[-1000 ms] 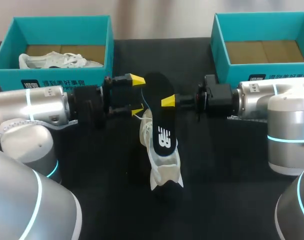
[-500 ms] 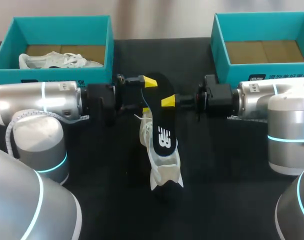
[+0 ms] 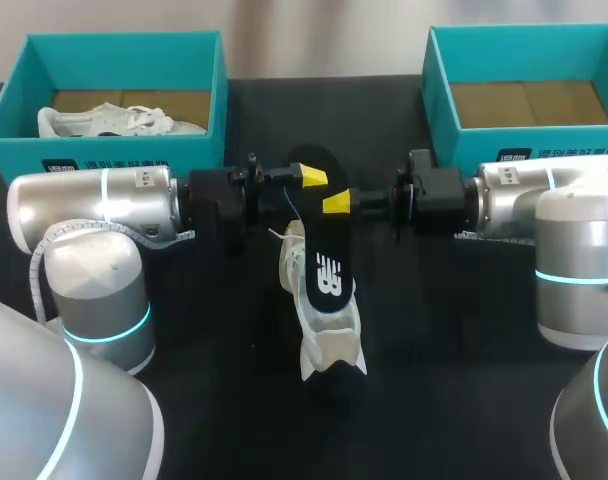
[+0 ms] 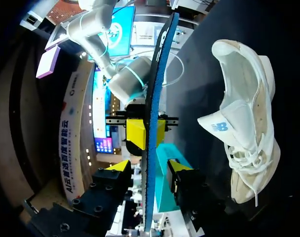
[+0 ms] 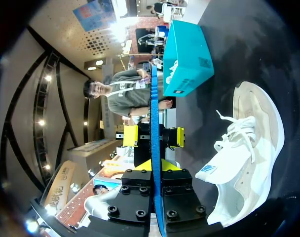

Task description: Take the shoe out of the shoebox, open the shoe tongue, remove and reinsert the insole, then place the shoe into the shoebox

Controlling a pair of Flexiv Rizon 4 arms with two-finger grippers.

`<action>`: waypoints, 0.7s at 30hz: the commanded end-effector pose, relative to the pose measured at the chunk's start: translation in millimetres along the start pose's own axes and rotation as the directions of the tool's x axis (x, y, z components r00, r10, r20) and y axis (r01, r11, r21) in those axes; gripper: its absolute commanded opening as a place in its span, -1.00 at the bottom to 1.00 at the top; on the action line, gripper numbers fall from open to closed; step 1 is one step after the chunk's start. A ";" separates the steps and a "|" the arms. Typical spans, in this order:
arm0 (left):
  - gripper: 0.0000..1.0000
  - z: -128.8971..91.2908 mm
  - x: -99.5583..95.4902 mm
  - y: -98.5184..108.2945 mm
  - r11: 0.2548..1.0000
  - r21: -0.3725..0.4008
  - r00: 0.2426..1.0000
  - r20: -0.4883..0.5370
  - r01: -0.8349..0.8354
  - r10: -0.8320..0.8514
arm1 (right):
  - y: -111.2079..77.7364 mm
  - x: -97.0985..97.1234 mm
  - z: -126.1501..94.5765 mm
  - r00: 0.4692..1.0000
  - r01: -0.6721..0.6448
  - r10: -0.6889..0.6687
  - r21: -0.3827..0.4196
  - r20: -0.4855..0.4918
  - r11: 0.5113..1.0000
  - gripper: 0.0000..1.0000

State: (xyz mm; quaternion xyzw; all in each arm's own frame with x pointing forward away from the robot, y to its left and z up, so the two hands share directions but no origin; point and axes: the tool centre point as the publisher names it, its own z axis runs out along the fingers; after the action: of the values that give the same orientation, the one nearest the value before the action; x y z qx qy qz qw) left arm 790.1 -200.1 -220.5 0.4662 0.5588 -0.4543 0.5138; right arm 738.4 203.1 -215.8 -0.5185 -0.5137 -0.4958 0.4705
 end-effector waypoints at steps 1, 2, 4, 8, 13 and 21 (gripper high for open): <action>-0.15 2.9 2.5 -5.8 1.000 -0.028 1.000 0.016 -0.012 0.013 | -0.5 0.2 1.5 1.000 -0.001 0.001 -0.001 0.002 1.000 -1.00; -0.18 3.0 2.6 -5.9 1.000 -0.029 1.000 0.019 -0.012 0.013 | -0.5 0.2 1.5 1.000 -0.001 0.001 -0.001 0.002 1.000 -1.00; -0.22 3.0 2.6 -6.2 0.999 -0.038 0.999 0.029 -0.023 0.024 | -0.5 0.2 1.5 1.000 -0.001 0.001 -0.001 0.002 1.000 -1.00; -0.22 2.2 1.7 -6.7 0.998 -0.055 0.998 0.051 -0.039 0.042 | -0.5 0.2 1.5 1.000 -0.001 0.001 -0.001 0.002 1.000 -1.00; -0.27 6.7 5.1 -1.6 0.997 -0.065 0.997 0.056 -0.042 0.046 | -0.5 0.2 1.5 1.000 -0.001 0.001 -0.001 0.002 1.000 -1.00; -0.64 8.9 4.8 0.5 0.994 -0.074 0.995 0.048 -0.082 0.086 | -0.5 0.2 1.5 1.000 -0.001 0.001 -0.001 0.002 1.000 -1.00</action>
State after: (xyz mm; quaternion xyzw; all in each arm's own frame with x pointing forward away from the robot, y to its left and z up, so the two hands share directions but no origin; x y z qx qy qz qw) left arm 790.8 -205.8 -225.5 0.4578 0.5422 -0.4262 0.5611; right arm 738.4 203.1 -215.8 -0.5184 -0.5138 -0.4959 0.4705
